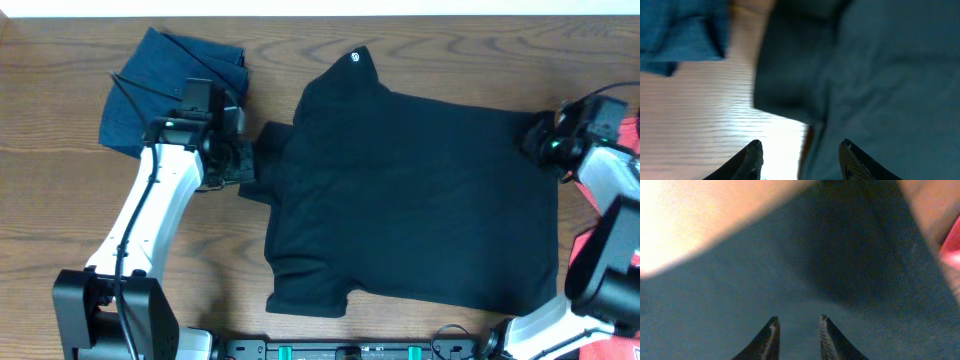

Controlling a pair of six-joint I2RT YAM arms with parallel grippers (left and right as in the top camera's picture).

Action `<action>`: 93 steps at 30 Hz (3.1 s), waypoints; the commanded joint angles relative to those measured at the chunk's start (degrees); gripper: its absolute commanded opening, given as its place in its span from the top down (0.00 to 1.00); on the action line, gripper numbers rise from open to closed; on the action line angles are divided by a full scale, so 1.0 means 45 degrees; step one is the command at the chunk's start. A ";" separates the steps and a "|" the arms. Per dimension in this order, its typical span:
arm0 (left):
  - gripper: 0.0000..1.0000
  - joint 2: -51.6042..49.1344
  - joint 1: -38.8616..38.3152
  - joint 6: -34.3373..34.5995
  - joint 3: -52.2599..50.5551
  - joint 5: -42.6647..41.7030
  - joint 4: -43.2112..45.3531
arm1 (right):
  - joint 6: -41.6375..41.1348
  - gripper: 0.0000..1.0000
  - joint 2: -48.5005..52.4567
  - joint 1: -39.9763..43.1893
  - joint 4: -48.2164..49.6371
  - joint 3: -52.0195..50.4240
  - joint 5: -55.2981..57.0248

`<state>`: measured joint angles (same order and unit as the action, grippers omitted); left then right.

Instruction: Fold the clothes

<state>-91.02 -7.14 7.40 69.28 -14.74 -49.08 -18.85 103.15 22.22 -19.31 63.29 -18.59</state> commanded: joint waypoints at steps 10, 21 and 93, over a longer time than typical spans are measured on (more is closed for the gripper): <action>0.49 0.0010 -0.0996 -0.0350 0.0219 -0.0729 0.0063 | -0.2827 0.95 0.2229 -0.0996 0.2778 0.0219 0.1180; 0.44 0.0010 -0.0991 -0.0199 0.0219 -0.0967 -0.0034 | -0.6557 0.98 0.5484 -0.2021 0.5780 0.0291 0.3667; 0.17 -0.4886 -0.1331 -0.3104 0.1987 -0.0418 0.6392 | -0.2778 0.87 -0.2569 -0.0452 -0.7261 -0.3915 0.3954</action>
<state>-110.17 -13.21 -4.60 78.15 -17.12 -21.37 -27.81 89.36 20.97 -52.18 46.11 -4.08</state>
